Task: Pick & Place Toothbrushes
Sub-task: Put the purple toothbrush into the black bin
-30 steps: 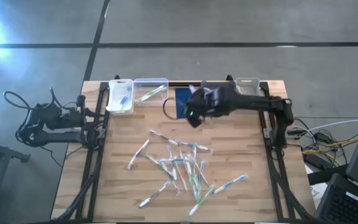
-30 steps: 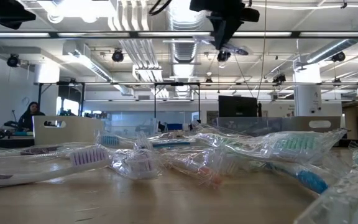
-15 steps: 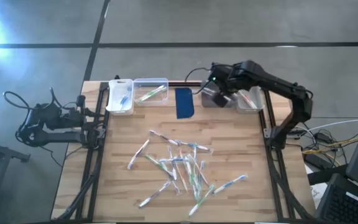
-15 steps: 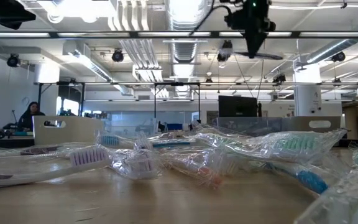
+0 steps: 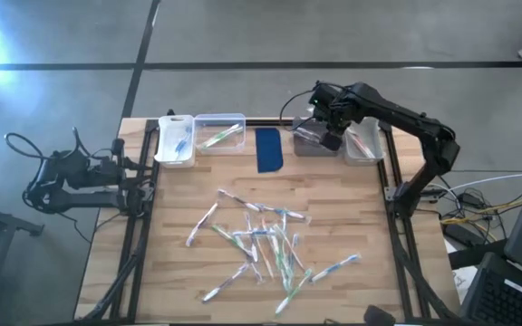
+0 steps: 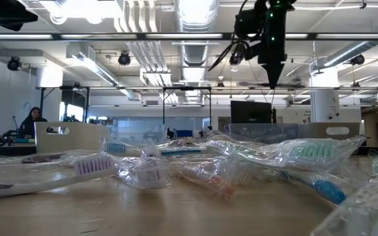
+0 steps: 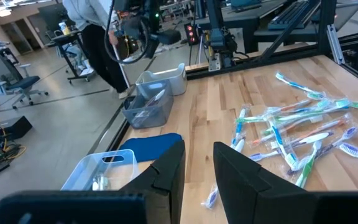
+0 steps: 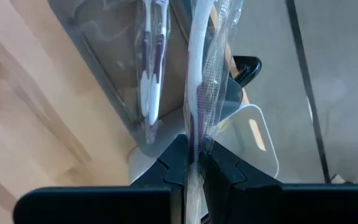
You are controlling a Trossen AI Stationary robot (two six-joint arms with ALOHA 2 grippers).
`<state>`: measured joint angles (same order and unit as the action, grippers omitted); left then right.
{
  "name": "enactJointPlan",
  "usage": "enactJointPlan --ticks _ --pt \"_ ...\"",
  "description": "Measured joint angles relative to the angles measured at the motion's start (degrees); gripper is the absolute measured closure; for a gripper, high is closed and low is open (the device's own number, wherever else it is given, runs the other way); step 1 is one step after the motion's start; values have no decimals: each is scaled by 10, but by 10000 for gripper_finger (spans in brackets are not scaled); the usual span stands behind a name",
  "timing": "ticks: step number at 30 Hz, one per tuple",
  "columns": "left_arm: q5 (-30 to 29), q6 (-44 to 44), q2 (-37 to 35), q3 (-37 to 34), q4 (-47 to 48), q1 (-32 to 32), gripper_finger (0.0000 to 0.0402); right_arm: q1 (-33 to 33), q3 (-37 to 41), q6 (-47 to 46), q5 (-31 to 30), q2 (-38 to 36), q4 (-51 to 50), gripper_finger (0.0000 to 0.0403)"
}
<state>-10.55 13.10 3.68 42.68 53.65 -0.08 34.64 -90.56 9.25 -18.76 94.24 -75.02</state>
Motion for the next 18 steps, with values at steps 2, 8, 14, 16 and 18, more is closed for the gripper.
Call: enactJointPlan --ticks 2,8,14,16,18 --pt "0 0 0 0 0 0 312 9 11 7 9 0 11 381" --pt "0 0 0 0 0 0 312 23 31 22 17 8 39 381" --pt "0 0 0 0 0 0 312 32 31 33 24 43 43 381" --pt "0 0 0 0 0 0 312 35 31 34 24 54 48 381" --pt "0 0 0 0 0 0 312 38 31 37 26 62 49 381"
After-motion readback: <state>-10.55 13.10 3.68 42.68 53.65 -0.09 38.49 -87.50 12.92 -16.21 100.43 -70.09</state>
